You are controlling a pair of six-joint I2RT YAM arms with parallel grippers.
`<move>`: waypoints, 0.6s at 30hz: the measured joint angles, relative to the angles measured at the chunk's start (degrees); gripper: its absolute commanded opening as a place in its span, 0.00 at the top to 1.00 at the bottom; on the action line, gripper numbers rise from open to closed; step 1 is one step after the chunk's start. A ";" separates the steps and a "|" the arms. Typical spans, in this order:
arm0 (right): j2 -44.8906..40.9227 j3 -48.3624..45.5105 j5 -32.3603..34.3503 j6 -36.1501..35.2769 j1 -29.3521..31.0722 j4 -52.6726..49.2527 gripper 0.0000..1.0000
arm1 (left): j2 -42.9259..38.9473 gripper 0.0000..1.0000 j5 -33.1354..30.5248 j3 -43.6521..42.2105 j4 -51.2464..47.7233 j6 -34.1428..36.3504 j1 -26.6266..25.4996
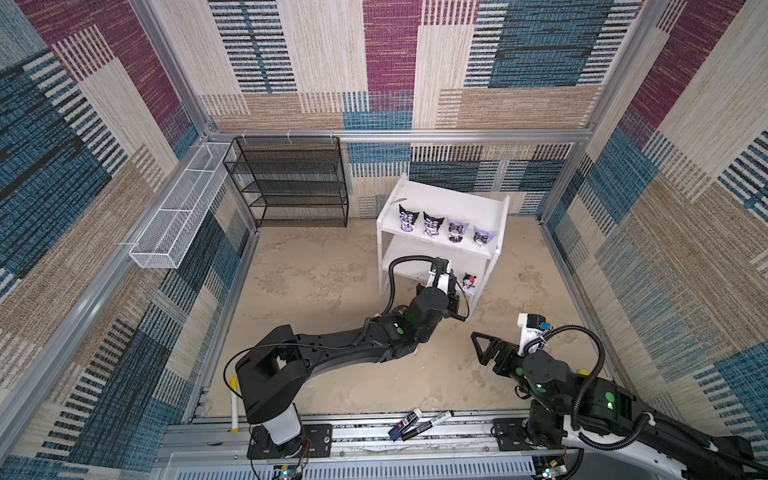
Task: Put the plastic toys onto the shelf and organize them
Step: 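Lift the grey-hood Doraemon with the left gripper toward the lower shelf tier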
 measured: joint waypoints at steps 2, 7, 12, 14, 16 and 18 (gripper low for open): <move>-1.03 0.00 0.52 -0.39 0.00 0.00 0.00 | 0.79 0.82 -0.20 0.17 0.26 0.44 -0.02; -2.21 0.00 1.79 -0.81 0.00 0.00 0.00 | 2.62 0.81 -1.16 0.44 1.46 0.90 -0.02; -2.95 -0.24 2.16 -1.14 0.00 0.04 0.00 | 4.35 0.81 -1.25 0.81 2.75 1.95 -0.02; -3.30 -0.37 2.19 -1.20 0.00 0.09 0.00 | 4.94 0.81 -1.33 1.22 3.21 2.34 -0.02; -3.67 -0.57 2.21 -1.20 0.00 0.09 0.00 | 5.44 0.81 -1.36 1.53 3.30 2.54 -0.02; -3.96 -0.63 2.21 -1.20 0.00 0.09 0.00 | 5.77 0.81 -1.36 1.66 3.56 2.58 -0.02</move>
